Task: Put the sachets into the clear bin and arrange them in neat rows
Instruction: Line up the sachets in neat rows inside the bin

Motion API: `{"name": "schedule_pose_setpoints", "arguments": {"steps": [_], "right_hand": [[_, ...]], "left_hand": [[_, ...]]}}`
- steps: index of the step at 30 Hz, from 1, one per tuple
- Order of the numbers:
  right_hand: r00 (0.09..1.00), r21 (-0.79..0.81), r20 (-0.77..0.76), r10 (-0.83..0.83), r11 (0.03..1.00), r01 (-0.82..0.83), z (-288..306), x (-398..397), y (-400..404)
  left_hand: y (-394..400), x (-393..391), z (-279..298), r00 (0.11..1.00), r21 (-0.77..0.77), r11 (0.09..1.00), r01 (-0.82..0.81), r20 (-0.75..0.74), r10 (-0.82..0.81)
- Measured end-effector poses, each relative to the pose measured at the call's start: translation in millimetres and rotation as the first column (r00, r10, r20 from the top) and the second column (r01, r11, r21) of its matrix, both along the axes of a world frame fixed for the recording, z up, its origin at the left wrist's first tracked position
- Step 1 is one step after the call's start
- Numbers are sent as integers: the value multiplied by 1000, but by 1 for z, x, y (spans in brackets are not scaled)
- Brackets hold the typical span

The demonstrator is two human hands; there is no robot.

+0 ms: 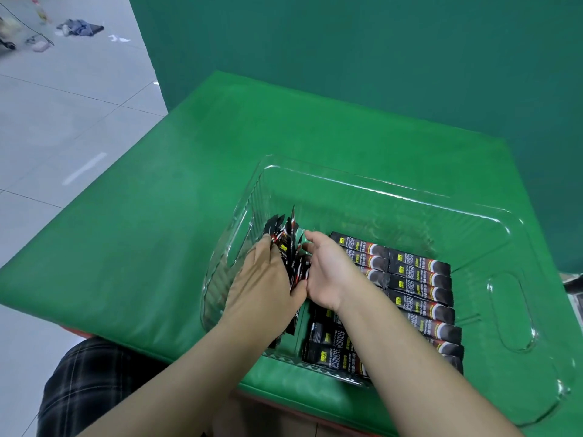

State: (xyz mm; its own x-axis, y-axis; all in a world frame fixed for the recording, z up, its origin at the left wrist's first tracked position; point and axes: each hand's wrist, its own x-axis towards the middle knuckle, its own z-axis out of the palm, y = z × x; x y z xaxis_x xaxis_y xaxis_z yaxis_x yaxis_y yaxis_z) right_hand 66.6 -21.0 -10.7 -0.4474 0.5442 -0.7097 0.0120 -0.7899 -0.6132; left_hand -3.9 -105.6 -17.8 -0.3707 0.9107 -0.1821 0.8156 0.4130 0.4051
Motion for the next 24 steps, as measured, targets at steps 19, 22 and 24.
{"name": "schedule_pose_setpoints", "arguments": {"steps": [19, 22, 24], "right_hand": [[999, 29, 27, 37, 999, -38, 0, 1, -3], [997, 37, 47, 57, 998, -59, 0, 0, -2], [996, 37, 58, 75, 996, -77, -1, -1, -2]], "left_hand": [[-38, -4, 11, 984, 111, 988, 106, -153, -88], [-40, -5, 14, 994, 70, 992, 104, -37, -101], [-42, -5, 16, 997, 40, 997, 71, 7, -71]]}}
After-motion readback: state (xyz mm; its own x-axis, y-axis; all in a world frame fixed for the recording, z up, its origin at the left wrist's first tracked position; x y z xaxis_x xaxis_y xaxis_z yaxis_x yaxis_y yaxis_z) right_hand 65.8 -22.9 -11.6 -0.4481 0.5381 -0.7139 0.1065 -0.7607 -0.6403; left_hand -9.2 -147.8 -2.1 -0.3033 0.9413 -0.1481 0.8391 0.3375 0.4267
